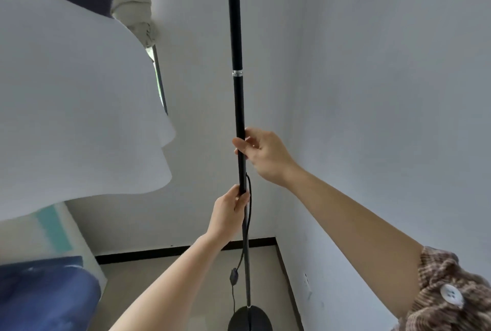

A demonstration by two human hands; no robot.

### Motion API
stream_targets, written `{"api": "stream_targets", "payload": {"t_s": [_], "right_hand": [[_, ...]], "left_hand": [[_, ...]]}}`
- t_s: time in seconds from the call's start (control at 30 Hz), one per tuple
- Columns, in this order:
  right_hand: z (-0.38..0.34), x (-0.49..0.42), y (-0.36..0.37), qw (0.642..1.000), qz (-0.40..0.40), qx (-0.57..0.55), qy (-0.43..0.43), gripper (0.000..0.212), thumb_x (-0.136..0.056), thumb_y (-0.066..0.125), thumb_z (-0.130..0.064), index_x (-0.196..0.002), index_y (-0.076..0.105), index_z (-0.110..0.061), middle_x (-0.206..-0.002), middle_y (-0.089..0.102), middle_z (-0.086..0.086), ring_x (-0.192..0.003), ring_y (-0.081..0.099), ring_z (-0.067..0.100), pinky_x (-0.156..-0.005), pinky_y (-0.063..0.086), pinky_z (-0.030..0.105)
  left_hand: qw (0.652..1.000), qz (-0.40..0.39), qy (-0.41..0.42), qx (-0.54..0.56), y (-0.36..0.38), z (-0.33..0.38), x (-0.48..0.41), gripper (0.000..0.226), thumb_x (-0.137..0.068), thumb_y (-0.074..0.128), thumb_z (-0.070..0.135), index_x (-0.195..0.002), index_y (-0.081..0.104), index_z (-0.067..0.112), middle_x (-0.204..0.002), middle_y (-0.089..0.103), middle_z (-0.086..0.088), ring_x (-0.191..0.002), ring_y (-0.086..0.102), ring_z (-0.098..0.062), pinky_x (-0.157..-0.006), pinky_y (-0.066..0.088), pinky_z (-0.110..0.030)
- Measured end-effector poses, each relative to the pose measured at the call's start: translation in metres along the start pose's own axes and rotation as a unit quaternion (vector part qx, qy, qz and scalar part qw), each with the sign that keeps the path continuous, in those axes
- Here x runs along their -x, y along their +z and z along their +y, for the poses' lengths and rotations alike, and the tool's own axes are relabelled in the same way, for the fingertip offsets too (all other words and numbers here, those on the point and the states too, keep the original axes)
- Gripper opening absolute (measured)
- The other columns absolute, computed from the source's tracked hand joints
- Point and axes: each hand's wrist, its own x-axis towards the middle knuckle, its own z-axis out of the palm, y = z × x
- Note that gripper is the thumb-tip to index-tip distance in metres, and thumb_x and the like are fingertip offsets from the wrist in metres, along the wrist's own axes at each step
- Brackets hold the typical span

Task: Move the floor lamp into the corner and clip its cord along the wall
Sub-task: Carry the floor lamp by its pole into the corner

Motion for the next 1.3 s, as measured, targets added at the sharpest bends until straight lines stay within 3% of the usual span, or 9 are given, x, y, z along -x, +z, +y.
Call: {"api": "stream_targets", "payload": {"t_s": [0.17, 0.6, 0.8, 0.97, 1.1, 1.2, 1.3], "right_hand": [[0.044, -0.069, -0.013, 1.000, 0.010, 0.014, 0.018, 0.021, -0.093, 0.057, -0.033, -0.090, 0.063, -0.013, -0.089, 0.071, 0.011, -0.091, 0.067, 0.032, -0.088, 0.052, 0.048], [0.174, -0.244, -0.035, 0.999, -0.012, 0.010, 0.032, 0.022, -0.093, 0.058, -0.031, -0.088, 0.064, -0.011, -0.088, 0.071, 0.012, -0.090, 0.068, 0.030, -0.089, 0.052, 0.050], [0.211, -0.293, -0.037, 0.998, -0.001, 0.008, 0.069, 0.024, -0.093, 0.058, -0.028, -0.093, 0.063, -0.005, -0.092, 0.071, 0.019, -0.092, 0.066, 0.034, -0.091, 0.051, 0.050], [0.234, -0.318, -0.036, 0.995, 0.005, 0.020, 0.102, 0.025, -0.093, 0.057, -0.029, -0.096, 0.063, -0.005, -0.094, 0.071, 0.018, -0.093, 0.067, 0.033, -0.092, 0.051, 0.050], [0.250, -0.329, -0.033, 0.992, 0.011, 0.039, 0.120, 0.024, -0.094, 0.056, -0.029, -0.096, 0.063, -0.006, -0.095, 0.072, 0.018, -0.092, 0.067, 0.032, -0.090, 0.051, 0.048], [0.259, -0.337, -0.032, 0.989, 0.011, 0.049, 0.136, 0.025, -0.094, 0.055, -0.031, -0.097, 0.062, -0.007, -0.095, 0.072, 0.014, -0.093, 0.067, 0.029, -0.091, 0.051, 0.046], [0.264, -0.349, -0.035, 0.988, 0.011, 0.059, 0.146, 0.023, -0.094, 0.053, -0.031, -0.099, 0.061, -0.010, -0.096, 0.072, 0.013, -0.094, 0.067, 0.028, -0.091, 0.051, 0.044]], "left_hand": [[1.000, -0.016, 0.004, 0.007, 0.025, -0.016, -0.085, 0.016, -0.094, 0.049, 0.027, -0.084, 0.057, 0.017, -0.077, 0.067, -0.012, -0.068, 0.056, -0.031, -0.059, 0.040, -0.028], [0.999, -0.022, -0.019, -0.031, 0.089, -0.061, -0.281, 0.015, -0.094, 0.047, 0.024, -0.088, 0.058, 0.017, -0.082, 0.069, -0.007, -0.072, 0.060, -0.030, -0.059, 0.042, -0.028], [0.997, -0.058, -0.026, -0.048, 0.104, -0.079, -0.344, 0.016, -0.095, 0.043, 0.023, -0.087, 0.056, 0.017, -0.074, 0.065, -0.007, -0.055, 0.047, -0.020, -0.049, 0.033, -0.023], [0.994, -0.092, -0.031, -0.048, 0.115, -0.093, -0.381, 0.015, -0.095, 0.042, 0.023, -0.088, 0.054, 0.018, -0.066, 0.057, -0.006, -0.050, 0.040, -0.018, -0.048, 0.030, -0.028], [0.991, -0.119, -0.036, -0.051, 0.121, -0.103, -0.401, 0.014, -0.095, 0.041, 0.023, -0.091, 0.054, 0.019, -0.071, 0.061, -0.014, -0.053, 0.043, -0.020, -0.049, 0.031, -0.028], [0.985, -0.151, -0.037, -0.068, 0.123, -0.108, -0.414, 0.015, -0.095, 0.042, 0.027, -0.092, 0.055, 0.019, -0.068, 0.058, -0.008, -0.052, 0.042, -0.018, -0.051, 0.032, -0.030], [0.983, -0.163, -0.039, -0.081, 0.123, -0.105, -0.430, 0.022, -0.095, 0.044, 0.029, -0.100, 0.059, 0.014, -0.084, 0.066, -0.011, -0.065, 0.051, -0.020, -0.059, 0.041, -0.031]]}}
